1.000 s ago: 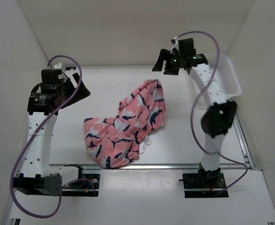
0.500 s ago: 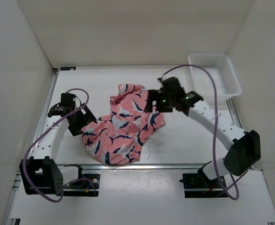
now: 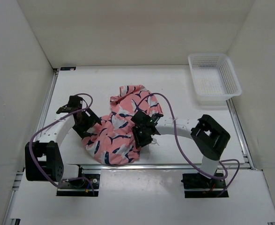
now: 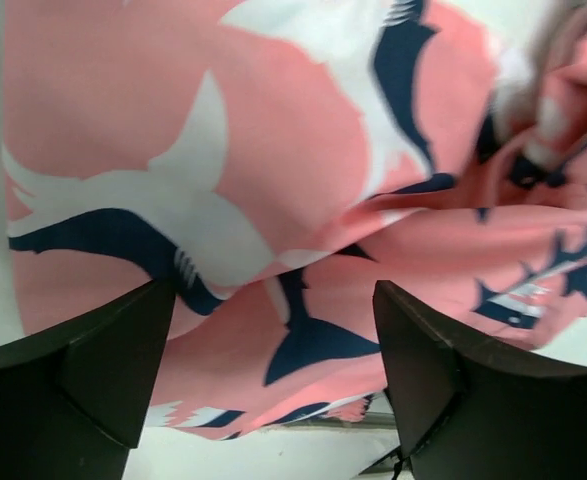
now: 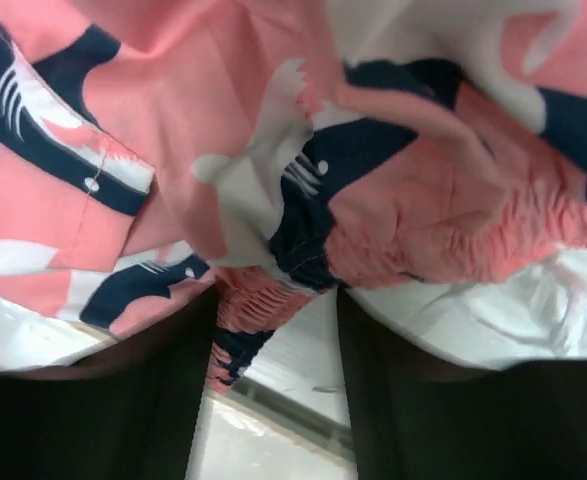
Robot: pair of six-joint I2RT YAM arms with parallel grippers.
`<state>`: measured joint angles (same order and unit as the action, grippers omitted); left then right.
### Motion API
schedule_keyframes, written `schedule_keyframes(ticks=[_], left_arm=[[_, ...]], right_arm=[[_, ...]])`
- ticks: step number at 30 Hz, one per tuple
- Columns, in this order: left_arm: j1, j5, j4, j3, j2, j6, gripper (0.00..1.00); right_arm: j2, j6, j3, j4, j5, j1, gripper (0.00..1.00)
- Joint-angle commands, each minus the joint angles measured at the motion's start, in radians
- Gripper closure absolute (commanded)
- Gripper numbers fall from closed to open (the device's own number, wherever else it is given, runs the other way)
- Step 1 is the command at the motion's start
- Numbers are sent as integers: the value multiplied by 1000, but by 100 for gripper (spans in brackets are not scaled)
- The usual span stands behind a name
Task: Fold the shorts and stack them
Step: Flatten the shorts out
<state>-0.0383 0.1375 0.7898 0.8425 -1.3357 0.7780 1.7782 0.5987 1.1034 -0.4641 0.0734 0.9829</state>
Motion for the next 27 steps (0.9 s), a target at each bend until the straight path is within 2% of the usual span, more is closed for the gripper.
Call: schedule_keyframes(ticks=[1,2,3,4,7,12,14,16,17,19,20,21,22,23,25,27], left_arm=[[-2,-21,-38,61,50,6,7],[-2,-21,-38,73,50,6,6],[-2,-21,-38,82,62,-3,3],[-2,-21,-29,99,63,-3,2],[-2,-21,-17,139,72,-28,0],[-2,-39,14,178,90,-58,0],[-2,-49,23,178,90,-68,0],[-2,-82,35,178,90,-68,0],[-2,-93,46,178,90,-68,0],[8,-105,46,168,90,-68,0],[20,-105,57,155,99,-68,0],[20,-105,57,142,108,-68,0],[32,-105,57,142,109,-68,0],[32,-96,57,133,121,-68,0],[60,-96,68,133,133,-68,0],[73,-96,78,145,147,-77,0]], right_arm=[[13,41,10,19,-36,3,66],[3,53,0,1,-56,-7,78],[-12,53,0,-11,-78,-22,97],[-25,53,-11,-42,-128,-33,100],[-123,65,-57,-97,-216,-98,100],[-267,12,-160,-137,-317,-323,100],[-316,-10,-160,-149,-317,-418,100],[-358,-40,-169,-150,-264,-447,100],[-370,-49,-169,-150,-232,-435,95],[-381,-50,-148,-140,-132,-389,72],[-381,-50,-148,-127,-109,-315,45],[-370,-50,-131,-116,-100,-269,33],[-338,-27,-104,-116,-100,-174,25],[-317,-27,-87,-116,-100,-127,21],[-236,-16,-27,-126,-125,-8,20],[-172,-16,21,-139,-152,54,20]])
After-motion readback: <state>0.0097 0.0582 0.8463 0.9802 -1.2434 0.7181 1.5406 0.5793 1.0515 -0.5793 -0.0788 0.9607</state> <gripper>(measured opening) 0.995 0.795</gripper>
